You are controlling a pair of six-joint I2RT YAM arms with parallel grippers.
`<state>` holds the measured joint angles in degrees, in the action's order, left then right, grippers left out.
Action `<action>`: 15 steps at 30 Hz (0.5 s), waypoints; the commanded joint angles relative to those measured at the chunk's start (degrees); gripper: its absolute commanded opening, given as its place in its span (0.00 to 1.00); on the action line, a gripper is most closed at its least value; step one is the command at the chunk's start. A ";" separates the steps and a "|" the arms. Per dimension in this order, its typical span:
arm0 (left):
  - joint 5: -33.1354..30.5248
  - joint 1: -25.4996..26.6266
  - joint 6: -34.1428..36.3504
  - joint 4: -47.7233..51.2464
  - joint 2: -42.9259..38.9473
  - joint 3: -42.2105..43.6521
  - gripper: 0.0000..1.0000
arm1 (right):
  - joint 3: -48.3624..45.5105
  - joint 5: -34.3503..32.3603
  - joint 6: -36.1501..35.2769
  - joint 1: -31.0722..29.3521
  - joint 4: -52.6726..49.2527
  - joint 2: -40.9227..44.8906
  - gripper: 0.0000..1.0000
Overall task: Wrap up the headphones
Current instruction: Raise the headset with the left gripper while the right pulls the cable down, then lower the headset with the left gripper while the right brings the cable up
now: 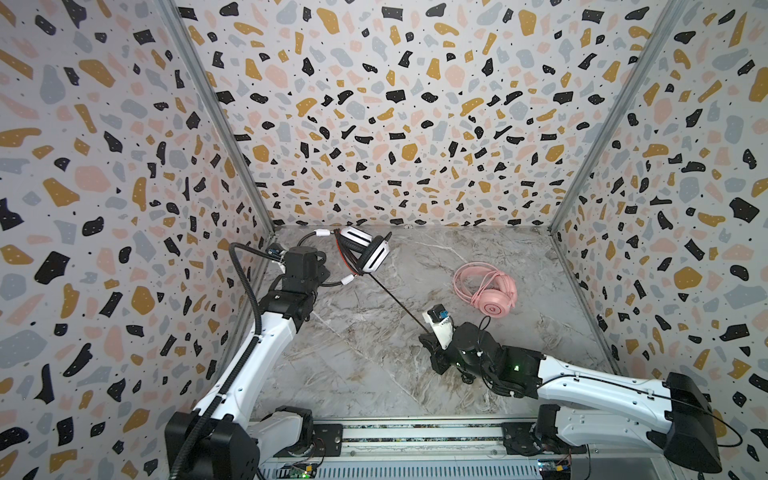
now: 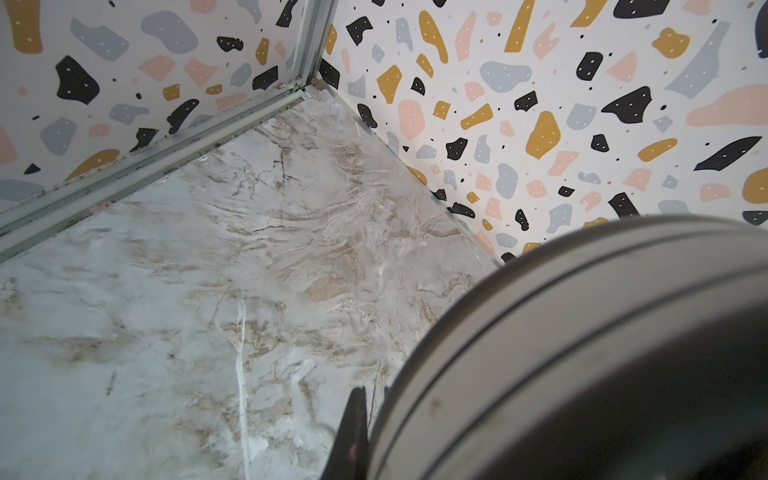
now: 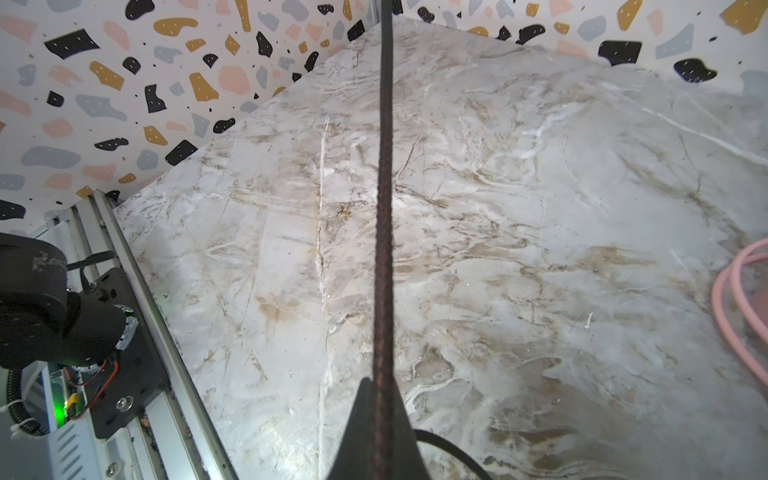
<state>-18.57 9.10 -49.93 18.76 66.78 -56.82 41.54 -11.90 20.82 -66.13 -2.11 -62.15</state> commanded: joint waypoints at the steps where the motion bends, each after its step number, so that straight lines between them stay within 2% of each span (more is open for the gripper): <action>1: -2.33 -1.07 -3.21 -8.72 0.13 0.97 0.00 | 3.24 -2.14 -1.68 -0.54 -4.68 1.84 0.03; 8: -0.71 -1.04 -2.50 -8.92 2.00 3.47 0.00 | 6.42 -3.60 -3.50 -0.55 -6.00 2.88 0.03; 15: 3.39 -1.02 1.53 -8.53 4.01 4.55 0.00 | 9.59 -6.09 -6.20 -0.53 -6.57 3.81 0.04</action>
<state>-15.31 9.06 -48.73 17.65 71.05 -52.40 47.62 -15.79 16.62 -66.28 -7.07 -60.36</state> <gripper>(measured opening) 0.077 0.058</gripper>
